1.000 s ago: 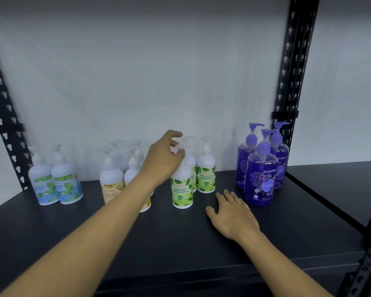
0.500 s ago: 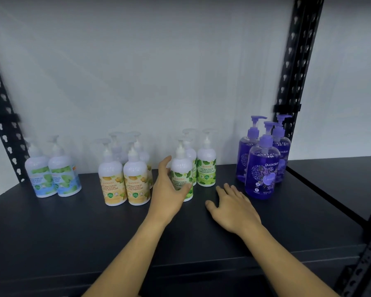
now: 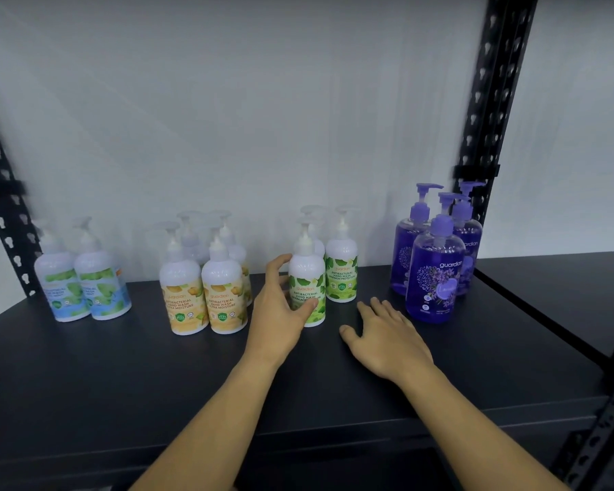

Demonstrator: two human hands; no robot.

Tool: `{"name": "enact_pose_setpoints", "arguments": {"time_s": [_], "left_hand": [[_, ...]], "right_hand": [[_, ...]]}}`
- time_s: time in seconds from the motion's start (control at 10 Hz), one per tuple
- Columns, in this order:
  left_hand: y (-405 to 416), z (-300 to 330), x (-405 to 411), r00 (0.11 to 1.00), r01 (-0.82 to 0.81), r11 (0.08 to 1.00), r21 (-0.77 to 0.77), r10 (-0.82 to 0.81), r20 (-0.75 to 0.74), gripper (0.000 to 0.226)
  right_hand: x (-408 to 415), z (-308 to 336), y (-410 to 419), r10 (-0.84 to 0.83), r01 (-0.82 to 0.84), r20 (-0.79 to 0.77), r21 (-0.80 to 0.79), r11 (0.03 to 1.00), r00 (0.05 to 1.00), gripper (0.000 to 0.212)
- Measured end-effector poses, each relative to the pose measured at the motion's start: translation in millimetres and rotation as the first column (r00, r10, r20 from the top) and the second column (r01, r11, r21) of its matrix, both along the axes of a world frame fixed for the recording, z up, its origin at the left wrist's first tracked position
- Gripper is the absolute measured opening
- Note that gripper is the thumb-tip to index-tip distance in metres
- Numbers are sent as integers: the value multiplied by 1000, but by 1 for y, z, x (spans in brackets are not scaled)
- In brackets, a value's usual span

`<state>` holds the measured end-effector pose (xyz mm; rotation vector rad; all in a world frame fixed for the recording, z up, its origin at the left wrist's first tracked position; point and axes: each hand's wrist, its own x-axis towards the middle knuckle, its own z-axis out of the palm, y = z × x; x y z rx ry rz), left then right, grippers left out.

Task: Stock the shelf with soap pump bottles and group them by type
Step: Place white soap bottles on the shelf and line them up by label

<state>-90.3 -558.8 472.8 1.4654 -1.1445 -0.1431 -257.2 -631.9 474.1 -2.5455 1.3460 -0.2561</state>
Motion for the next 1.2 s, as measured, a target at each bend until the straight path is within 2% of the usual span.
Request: {"name": "enact_pose_setpoints", "arguments": {"time_s": [0.5, 1.2], "left_hand": [[-5, -2, -5, 991, -27, 1000, 6, 26, 130, 82], [-9, -6, -3, 987, -66, 998, 1, 65, 146, 84]], "right_hand": [[0, 0, 1, -3, 3, 3, -6, 1000, 1000, 70], [0, -1, 1, -5, 5, 1, -14, 1000, 1000, 70]]}}
